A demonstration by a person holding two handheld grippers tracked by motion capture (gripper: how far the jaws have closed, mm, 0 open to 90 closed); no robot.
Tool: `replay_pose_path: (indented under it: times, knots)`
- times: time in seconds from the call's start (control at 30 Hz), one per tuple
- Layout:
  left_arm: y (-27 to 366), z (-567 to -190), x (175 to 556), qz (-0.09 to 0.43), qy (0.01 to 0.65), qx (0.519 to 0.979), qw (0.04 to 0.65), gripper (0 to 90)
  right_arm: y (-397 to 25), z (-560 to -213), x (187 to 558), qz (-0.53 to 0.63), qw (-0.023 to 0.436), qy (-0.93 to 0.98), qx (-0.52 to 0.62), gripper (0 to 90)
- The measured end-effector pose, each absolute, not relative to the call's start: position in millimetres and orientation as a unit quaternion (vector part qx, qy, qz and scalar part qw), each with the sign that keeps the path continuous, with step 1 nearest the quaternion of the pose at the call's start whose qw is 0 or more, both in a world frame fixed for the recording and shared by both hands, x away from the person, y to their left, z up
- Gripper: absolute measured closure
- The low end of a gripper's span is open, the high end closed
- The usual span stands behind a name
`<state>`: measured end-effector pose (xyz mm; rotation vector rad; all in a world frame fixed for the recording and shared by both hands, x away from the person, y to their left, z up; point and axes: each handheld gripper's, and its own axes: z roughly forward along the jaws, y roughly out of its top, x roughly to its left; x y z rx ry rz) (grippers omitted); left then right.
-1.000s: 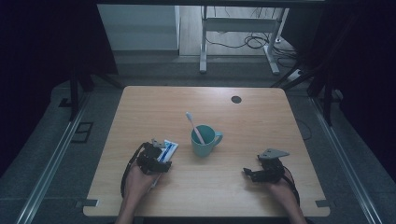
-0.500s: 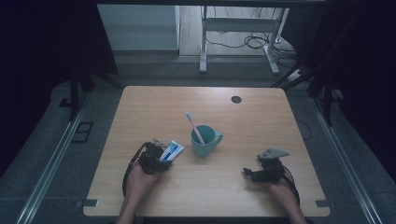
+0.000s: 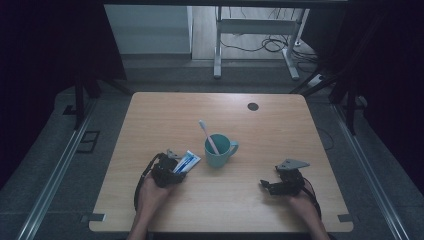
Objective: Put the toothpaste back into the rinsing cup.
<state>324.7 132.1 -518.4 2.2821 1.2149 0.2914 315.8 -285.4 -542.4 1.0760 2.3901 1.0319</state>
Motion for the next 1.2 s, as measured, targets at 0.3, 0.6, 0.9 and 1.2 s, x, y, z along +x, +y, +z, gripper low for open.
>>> replay_pose_path:
  times: [0.3, 0.6, 0.9, 1.2]
  knots:
    - [128, -513, 325, 0.109, 0.438, 0.851, 0.268, 72.1, -285, -542, 317, 0.362, 0.159, 0.839, 0.375, 13.9]
    - [127, -510, 325, 0.114, 0.430, 0.852, 0.277, 73.0, -285, -542, 315, 0.362, 0.161, 0.837, 0.378, 14.5]
    - [127, -487, 321, 0.127, 0.419, 0.849, 0.295, 72.9, -285, -542, 315, 0.361, 0.162, 0.836, 0.379, 14.6]
    - [131, -471, 315, 0.136, 0.412, 0.848, 0.304, 73.0, -285, -542, 315, 0.361, 0.162, 0.836, 0.379, 14.6]
